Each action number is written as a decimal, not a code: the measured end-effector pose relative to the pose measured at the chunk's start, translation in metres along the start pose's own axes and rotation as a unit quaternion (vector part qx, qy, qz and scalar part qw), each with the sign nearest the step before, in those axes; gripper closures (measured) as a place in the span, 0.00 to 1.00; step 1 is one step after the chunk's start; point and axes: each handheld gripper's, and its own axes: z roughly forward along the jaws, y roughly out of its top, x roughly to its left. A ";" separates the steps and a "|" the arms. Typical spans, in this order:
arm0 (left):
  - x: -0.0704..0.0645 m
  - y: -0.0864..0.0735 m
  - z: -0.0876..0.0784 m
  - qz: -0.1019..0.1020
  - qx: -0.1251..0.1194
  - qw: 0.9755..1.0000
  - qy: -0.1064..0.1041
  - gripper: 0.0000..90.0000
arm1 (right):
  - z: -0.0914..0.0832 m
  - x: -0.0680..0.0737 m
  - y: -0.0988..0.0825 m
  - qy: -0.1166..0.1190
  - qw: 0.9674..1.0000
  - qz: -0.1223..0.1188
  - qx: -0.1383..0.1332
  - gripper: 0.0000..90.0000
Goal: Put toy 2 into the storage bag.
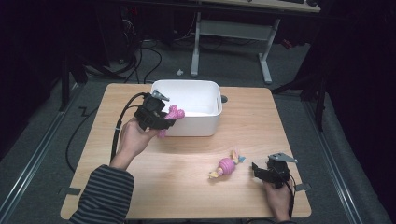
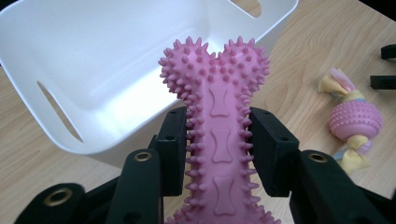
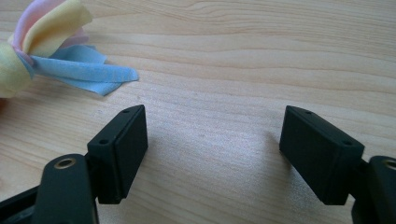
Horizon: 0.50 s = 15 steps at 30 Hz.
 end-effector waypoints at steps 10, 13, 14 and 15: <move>0.009 0.026 0.005 0.000 0.000 1.000 -0.001 0.65 | 0.000 0.000 0.000 0.000 1.000 -0.001 -0.001 0.26; 0.011 0.032 0.010 0.003 0.005 1.000 0.001 0.65 | 0.000 0.000 0.000 0.001 1.000 0.000 -0.001 0.26; 0.012 0.033 0.011 0.004 0.006 1.000 0.001 0.65 | 0.000 0.000 0.000 0.001 1.000 -0.001 0.000 0.26; 0.012 0.033 0.011 0.004 0.006 1.000 0.001 0.65 | 0.000 0.000 0.000 0.001 1.000 -0.001 0.000 0.26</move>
